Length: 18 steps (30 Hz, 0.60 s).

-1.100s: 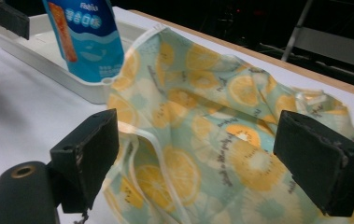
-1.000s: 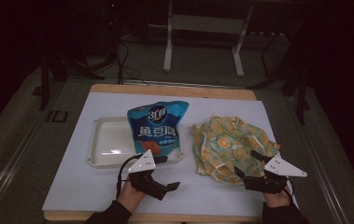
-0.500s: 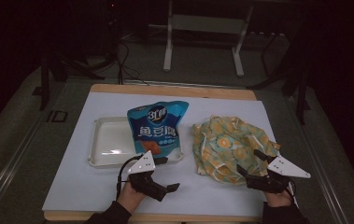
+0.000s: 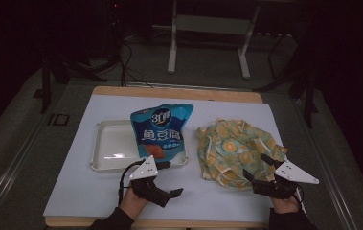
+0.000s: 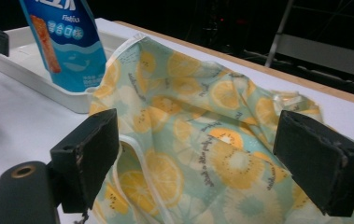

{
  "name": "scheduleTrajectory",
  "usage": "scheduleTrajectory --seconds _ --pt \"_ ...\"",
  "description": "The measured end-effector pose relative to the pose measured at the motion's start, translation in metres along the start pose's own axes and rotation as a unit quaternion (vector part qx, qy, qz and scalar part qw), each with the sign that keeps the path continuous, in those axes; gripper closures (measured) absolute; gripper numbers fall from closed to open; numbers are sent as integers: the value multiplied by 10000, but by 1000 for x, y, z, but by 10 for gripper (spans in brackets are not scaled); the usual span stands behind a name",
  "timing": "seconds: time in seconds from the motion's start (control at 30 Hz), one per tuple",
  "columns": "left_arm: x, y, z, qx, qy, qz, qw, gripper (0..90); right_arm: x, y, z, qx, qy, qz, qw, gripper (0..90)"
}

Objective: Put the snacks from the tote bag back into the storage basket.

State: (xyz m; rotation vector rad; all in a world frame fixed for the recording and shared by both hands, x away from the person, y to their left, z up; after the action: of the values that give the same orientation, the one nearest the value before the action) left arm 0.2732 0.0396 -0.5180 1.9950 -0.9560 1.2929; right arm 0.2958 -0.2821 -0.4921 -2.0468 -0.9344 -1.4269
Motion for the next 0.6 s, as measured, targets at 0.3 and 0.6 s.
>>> scheduleTrajectory --seconds 0.3,0.6 --pt "0 -2 -3 70 62 -35 9999 21 0 0 0 1 -10 -23 10000 142" --pt "0 -2 -3 70 51 -23 10000 20 0 0 0 -30 -20 -32 10000 143"
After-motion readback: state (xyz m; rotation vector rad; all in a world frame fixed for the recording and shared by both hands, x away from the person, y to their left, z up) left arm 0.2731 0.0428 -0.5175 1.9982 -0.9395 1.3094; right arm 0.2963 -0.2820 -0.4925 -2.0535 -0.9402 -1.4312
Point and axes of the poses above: each handheld gripper's, and its own axes: z roughly forward along the jaws, x roughly out of its top, y roughly to its right, the point moved 6 cm from there along z, roughly forward along the jaws, and after that the axes turned 11 degrees about x, right-handed, at the moved point
